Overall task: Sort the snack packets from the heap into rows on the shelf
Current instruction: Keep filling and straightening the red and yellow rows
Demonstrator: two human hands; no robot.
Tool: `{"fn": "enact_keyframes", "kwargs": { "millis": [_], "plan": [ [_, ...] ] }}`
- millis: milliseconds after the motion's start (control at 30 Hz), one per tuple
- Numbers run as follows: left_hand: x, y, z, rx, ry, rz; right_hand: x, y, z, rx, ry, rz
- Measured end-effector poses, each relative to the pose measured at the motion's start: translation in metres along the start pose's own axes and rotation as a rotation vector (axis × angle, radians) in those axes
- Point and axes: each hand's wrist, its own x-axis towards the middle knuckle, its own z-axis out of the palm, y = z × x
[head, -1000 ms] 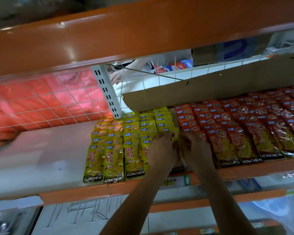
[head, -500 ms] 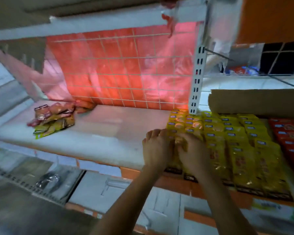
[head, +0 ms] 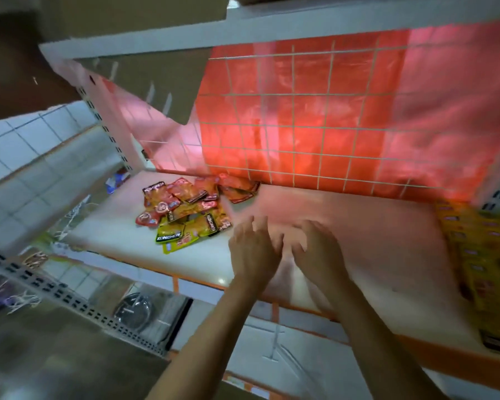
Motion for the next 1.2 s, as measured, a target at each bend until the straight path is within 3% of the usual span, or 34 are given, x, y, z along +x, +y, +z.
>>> {"fn": "enact_keyframes", "kwargs": {
  "millis": [233, 433, 567, 833, 1067, 1200],
  "plan": [
    [0.027, -0.087, -0.026, 0.107, -0.035, -0.138, 0.033, -0.068, 0.071, 0.019, -0.094, -0.059],
    [0.027, -0.113, -0.027, 0.162, -0.07, -0.132, 0.051, -0.1, 0.1, 0.116, -0.203, -0.151],
    [0.025, -0.113, -0.027, 0.179, -0.087, -0.11, 0.063, -0.095, 0.102, -0.115, -0.271, -0.239],
    [0.017, -0.09, -0.014, -0.023, -0.069, 0.068, 0.05, -0.047, 0.082, -0.23, -0.031, -0.102],
    [0.014, -0.039, 0.011, -0.254, -0.092, 0.225, 0.037, 0.006, 0.037, -0.477, -0.048, 0.085],
    [0.012, -0.017, 0.019, -0.324, -0.124, 0.308, 0.024, 0.028, 0.017, -0.554, 0.063, 0.215]
  ]
}}
